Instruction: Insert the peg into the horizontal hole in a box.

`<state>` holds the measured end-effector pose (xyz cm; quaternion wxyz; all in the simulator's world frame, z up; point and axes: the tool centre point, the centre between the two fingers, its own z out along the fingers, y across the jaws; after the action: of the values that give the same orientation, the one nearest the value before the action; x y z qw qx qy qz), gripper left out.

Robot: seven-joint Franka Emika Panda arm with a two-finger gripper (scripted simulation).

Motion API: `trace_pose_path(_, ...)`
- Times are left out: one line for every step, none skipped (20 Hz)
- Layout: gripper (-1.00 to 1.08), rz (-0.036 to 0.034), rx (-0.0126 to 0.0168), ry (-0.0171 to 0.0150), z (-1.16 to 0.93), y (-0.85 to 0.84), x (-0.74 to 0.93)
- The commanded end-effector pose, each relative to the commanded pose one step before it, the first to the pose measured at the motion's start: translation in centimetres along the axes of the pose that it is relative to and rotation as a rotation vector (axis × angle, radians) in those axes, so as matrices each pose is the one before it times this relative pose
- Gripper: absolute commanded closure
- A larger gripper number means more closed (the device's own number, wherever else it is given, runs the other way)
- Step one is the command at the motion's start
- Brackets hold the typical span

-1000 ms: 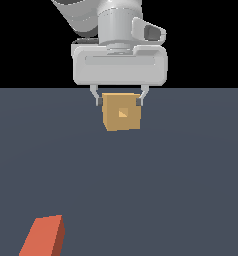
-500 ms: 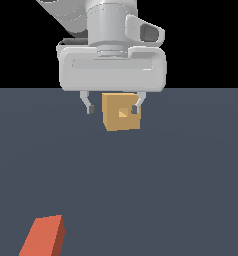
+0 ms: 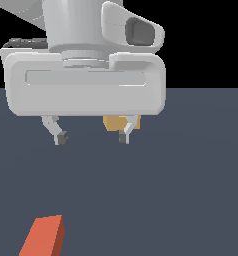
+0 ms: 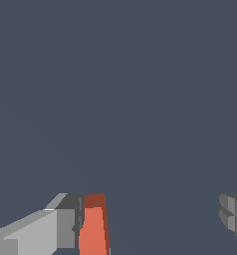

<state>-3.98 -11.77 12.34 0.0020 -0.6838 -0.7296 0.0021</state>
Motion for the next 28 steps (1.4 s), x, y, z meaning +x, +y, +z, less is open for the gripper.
trace_pose_path(-0.92, -0.01489, -0.00088, -0.00048, 0.829, -0.922, -2.606)
trace_pose_path(-0.92, -0.00585, -0.00031, -0.00011, 0.328, -0.341, -1.025)
trace_pose_path(-0.92, -0.00585, -0.00031, -0.0001, 0.328, -0.337, -1.026)
trace_pose_path(-0.92, -0.00587, -0.00032, -0.00008, 0.329, -0.334, -1.027)
trace_pose_path(-0.92, -0.00587, -0.00032, -0.00007, 0.33, -0.331, -1.031)
trace_pose_path(-0.92, -0.00585, -0.00033, -0.00005, 0.33, -0.327, -1.03)
trace_pose_path(-0.92, -0.00562, -0.00032, -0.00003, 0.317, -0.309, -0.99)
trace_pose_path(-0.92, -0.00536, -0.00031, -0.00001, 0.302, -0.29, -0.942)
trace_pose_path(-0.92, -0.00507, -0.0003, 0.0, 0.287, -0.272, -0.896)
trace_pose_path(-0.92, -0.00483, -0.00029, 0.00002, 0.271, -0.252, -0.847)
trace_pose_path(-0.92, -0.00452, -0.00028, 0.00003, 0.256, -0.235, -0.802)
trace_pose_path(-0.92, -0.00425, -0.00026, 0.00004, 0.24, -0.217, -0.753)
trace_pose_path(-0.92, -0.00399, -0.00025, 0.00004, 0.224, -0.198, -0.704)
trace_pose_path(-0.92, -0.00368, -0.00024, 0.00005, 0.208, -0.18, -0.656)
trace_pose_path(-0.92, -0.00341, -0.00022, 0.00005, 0.191, -0.161, -0.605)
trace_pose_path(-0.92, -0.00308, -0.0002, 0.00005, 0.174, -0.144, -0.555)
trace_pose_path(-0.92, -0.0028, -0.00018, 0.00005, 0.157, -0.125, -0.502)
trace_pose_path(-0.92, -0.00253, -0.00017, 0.00005, 0.139, -0.107, -0.446)
trace_pose_path(-0.92, -0.00218, -0.00014, 0.00005, 0.122, -0.091, -0.392)
trace_pose_path(-0.92, -0.00182, -0.00012, 0.00004, 0.103, -0.077, -0.337)
trace_pose_path(-0.92, -0.00154, -0.0001, 0.00003, 0.085, -0.06, -0.276)
trace_pose_path(-0.92, -0.00119, -0.00008, 0.00003, 0.066, -0.046, -0.216)
trace_pose_path(-0.92, -0.00084, -0.00006, 0.00002, 0.047, -0.033, -0.156)
trace_pose_path(-0.92, -0.00049, -0.00003, 0.00001, 0.028, -0.02, -0.094)
trace_pose_path(-0.92, 0.0, 0.0, 0.0, 0.01, -0.013, -0.039)
trace_pose_path(-0.92, 0.00256, 0.00061, -0.00009, -0.037, -0.025, 0.124)
trace_pose_path(-0.92, 0.0, 0.0, 0.0, 0.034, -0.001, -0.002)
trace_pose_path(-0.92, 0.0, 0.0, 0.0, 0.101, -0.002, -0.006)
